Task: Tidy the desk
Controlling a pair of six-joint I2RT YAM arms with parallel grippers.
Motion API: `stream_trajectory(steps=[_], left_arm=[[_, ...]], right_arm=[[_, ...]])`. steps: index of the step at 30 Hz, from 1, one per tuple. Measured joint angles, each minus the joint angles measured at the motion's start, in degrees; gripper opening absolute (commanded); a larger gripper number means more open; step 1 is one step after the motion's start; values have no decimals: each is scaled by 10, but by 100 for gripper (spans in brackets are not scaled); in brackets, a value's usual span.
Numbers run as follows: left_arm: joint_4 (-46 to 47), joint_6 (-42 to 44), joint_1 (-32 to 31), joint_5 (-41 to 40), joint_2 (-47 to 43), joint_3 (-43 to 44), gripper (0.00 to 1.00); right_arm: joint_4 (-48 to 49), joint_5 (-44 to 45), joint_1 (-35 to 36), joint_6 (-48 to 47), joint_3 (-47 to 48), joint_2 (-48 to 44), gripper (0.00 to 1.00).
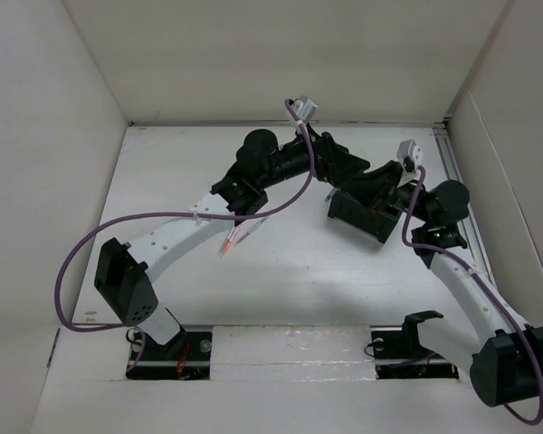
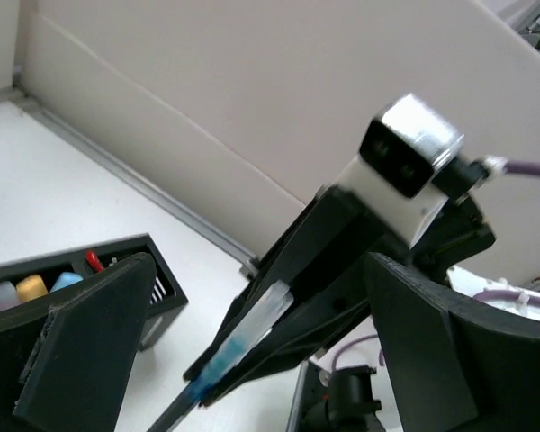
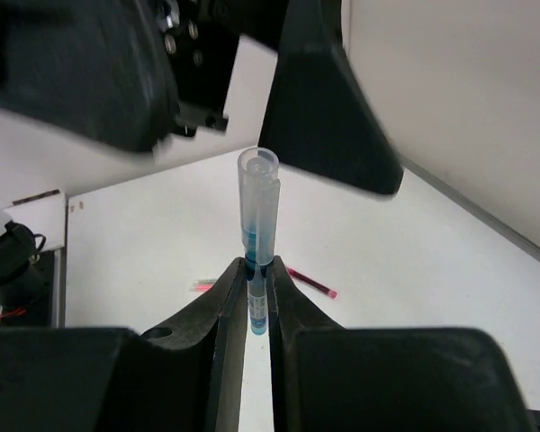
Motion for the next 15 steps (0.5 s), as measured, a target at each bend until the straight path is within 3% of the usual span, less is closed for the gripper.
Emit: stream_trajectory(steps=[9,15], left_arm=[[-83,45,33,-57,14,143,99],[-159,61,48,-138,-34,103,99]], right_arm=[[-50,11,-43,-62,0,7,0],[-183,78,-122,-186,10,6,0]])
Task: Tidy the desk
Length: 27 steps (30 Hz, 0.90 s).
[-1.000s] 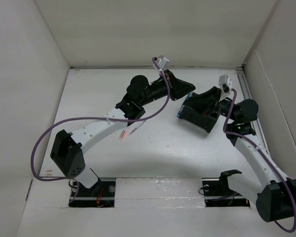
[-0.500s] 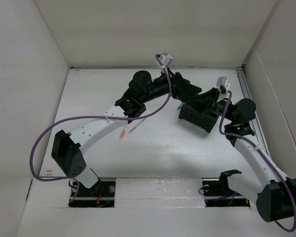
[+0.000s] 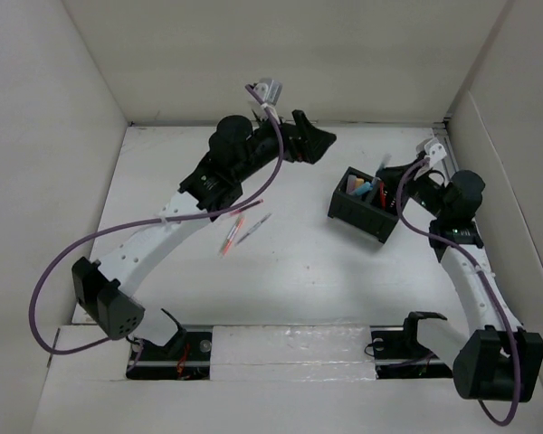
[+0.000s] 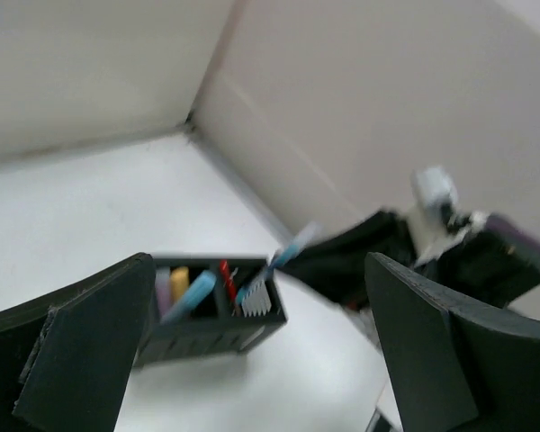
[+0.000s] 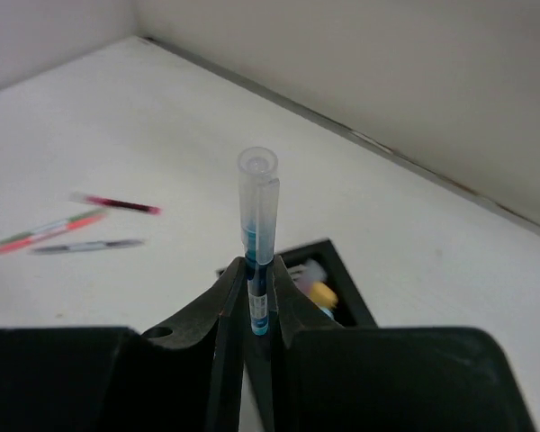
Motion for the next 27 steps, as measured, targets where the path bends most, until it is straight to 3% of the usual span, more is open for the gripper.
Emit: stream_trajectory(steps=[7,14,17,18,21,24,26,27], left_arm=[[-64,-11,0,-26,-119,-197,95],[-105,-26,0,-51,-193,-305,86],[-112,-34,0,-65,-221,-342,82],[-116,-37,0,-68,-229,-351,81],[-127,-41,0,-79,-242,-370,79],[-137,-43,0,-85,-247,-377,76],[-140,-43,0,-89,-249,-377,74],[-142,-43,0,-89,-250,-377,73]], right_arm=[[-54,92,-67,-83,-19,-3,0],[-68,153,-70,-103,-54,9,0],[-71,173,-70,-103,-70,8,15],[-72,180,-70,-103,-75,6,34],[-87,194,-70,-103,-85,-1,60],[-105,208,-70,-107,-85,-19,65],[-125,219,-70,-111,-80,-35,64],[-137,225,-70,-112,-74,-43,58]])
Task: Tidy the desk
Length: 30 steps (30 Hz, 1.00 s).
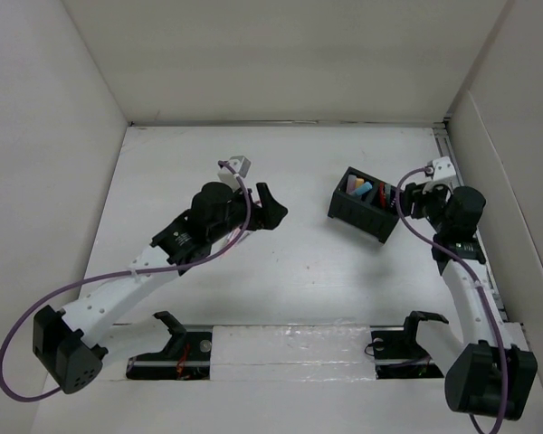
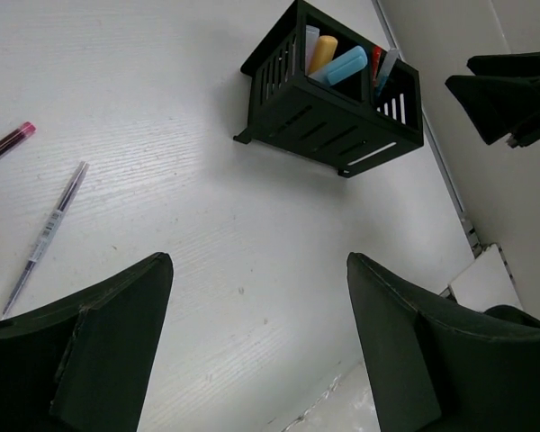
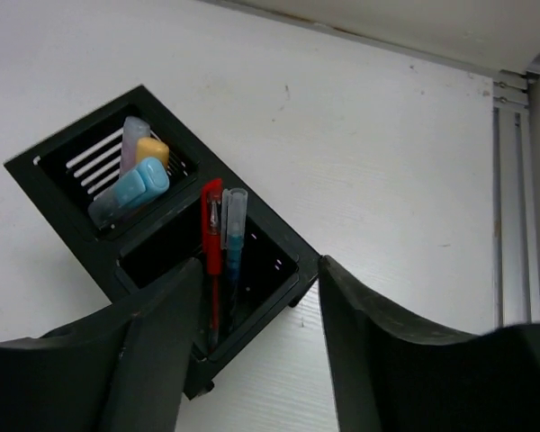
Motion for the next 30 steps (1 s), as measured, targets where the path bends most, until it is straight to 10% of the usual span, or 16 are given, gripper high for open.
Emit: stream_trajectory(steps=[4,9,13,18,21,30], left_arm=[[-27,0,0,-1,-2,18,71],[-52,5,0,-2,-16,73,57],[-68,8,0,-11,-52,99,0],[-104,14,0,-38,-77,144,2],[-126,16,0,-52,-81,171,28],[-178,-3,0,-45,-78,174,39]], right_arm=[[-37,30,17,1,30,-40,4],[-50,96,160,40,45,-69,0],[-53,181,338,80,58,-20,0],[-63,272,497,162,114,124,27],[-67,299,537,210,161,226,52],[-125,368,579,353,332,455,52]])
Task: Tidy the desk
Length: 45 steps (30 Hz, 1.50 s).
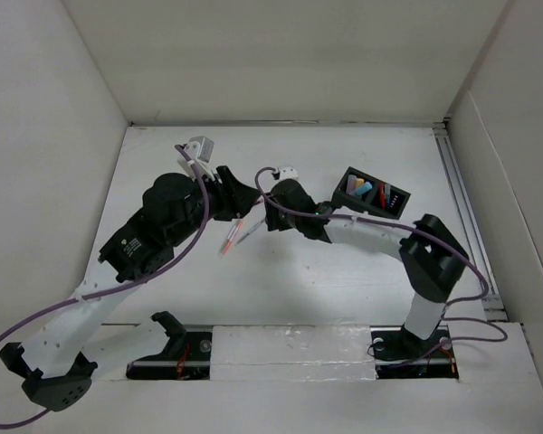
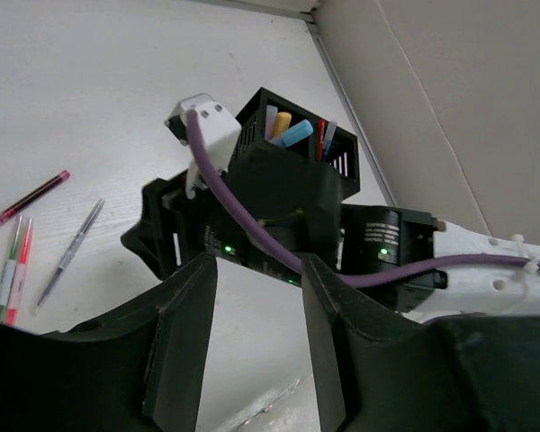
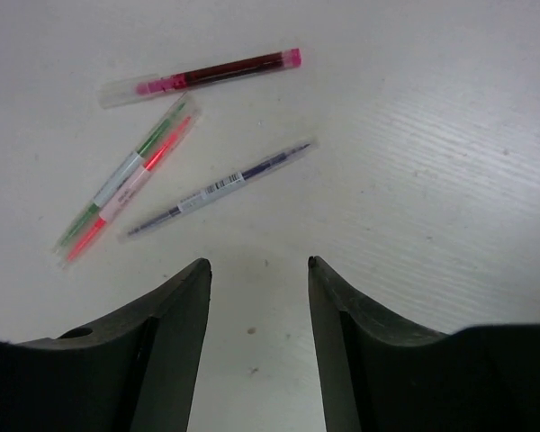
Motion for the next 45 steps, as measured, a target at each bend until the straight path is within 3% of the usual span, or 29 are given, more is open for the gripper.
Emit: stream_trajectory(steps=[9,19,22,30,36,45], left_arm=[[-41,-6,-8,-16,-42,-10,41],[-51,15,-26,24,-57,-10,41],[-52,23,-26,34,-58,-10,40],[-61,39,-26,41,-63,-10,40],[-62,40,-26,45,-66,-10,40],[-63,48,-26,49,-66,-10,39]], right_arm=[[-122,28,26,188,170,176,49],[-204,65,34,292,233,231,47],[-210,71,33,303,236,233,31],[-210,85,39,292,236,233,24],[-216,106,50,285,246,231,37],[-206,111,28,283,262,233,41]])
